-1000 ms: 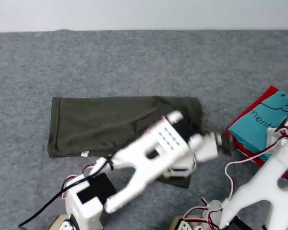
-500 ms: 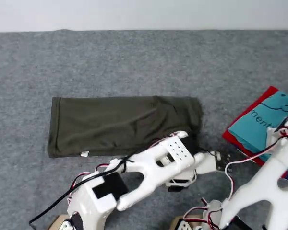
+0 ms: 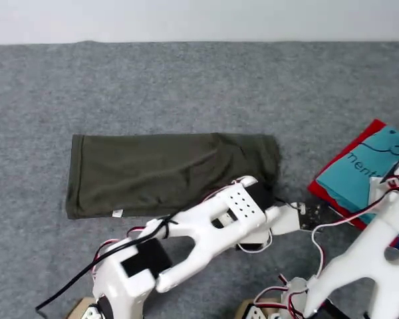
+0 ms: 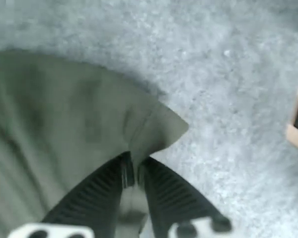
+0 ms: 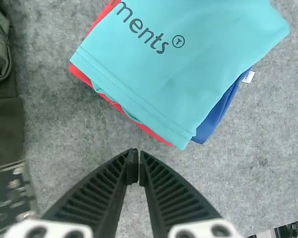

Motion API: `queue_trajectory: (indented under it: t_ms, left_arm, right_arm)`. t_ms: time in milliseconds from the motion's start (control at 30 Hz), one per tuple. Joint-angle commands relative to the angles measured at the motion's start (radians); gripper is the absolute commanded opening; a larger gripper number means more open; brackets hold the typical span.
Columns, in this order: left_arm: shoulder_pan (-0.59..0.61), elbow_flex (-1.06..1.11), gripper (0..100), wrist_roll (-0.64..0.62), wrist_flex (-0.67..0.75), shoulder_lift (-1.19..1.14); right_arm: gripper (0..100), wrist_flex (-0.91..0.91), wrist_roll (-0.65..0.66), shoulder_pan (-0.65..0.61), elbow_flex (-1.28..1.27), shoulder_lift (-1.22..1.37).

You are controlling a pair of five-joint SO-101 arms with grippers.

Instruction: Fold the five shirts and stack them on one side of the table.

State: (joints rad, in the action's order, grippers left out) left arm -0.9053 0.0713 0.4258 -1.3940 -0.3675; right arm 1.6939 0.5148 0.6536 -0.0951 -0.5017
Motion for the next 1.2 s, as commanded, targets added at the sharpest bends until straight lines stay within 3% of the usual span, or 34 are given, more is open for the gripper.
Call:
queue_trajectory:
  t_ms: [0, 233, 467, 767, 1167]
  left_arm:
    - [0.031, -0.004, 1, 0.014, -0.017, 0.12]
    - [0.167, -0.047, 1, 0.078, 0.021, 0.138]
    - [0.311, -0.259, 1, 0.118, 0.08, -0.044]
    - [0.376, -0.547, 12, 0.118, 0.075, -0.302]
    - [0.483, -0.65, 13, 0.233, 0.075, -0.39]
  right_arm:
    - [1.0, -0.007, 0.008, 0.012, 0.012, -0.03]
    - [1.0, -0.01, 0.006, 0.01, 0.009, -0.022]
    - [1.0, -0.013, 0.003, 0.01, 0.009, -0.022]
    - [1.0, -0.005, 0.006, 0.01, 0.008, -0.021]
    - [1.0, -0.005, 0.009, 0.01, 0.008, -0.027]
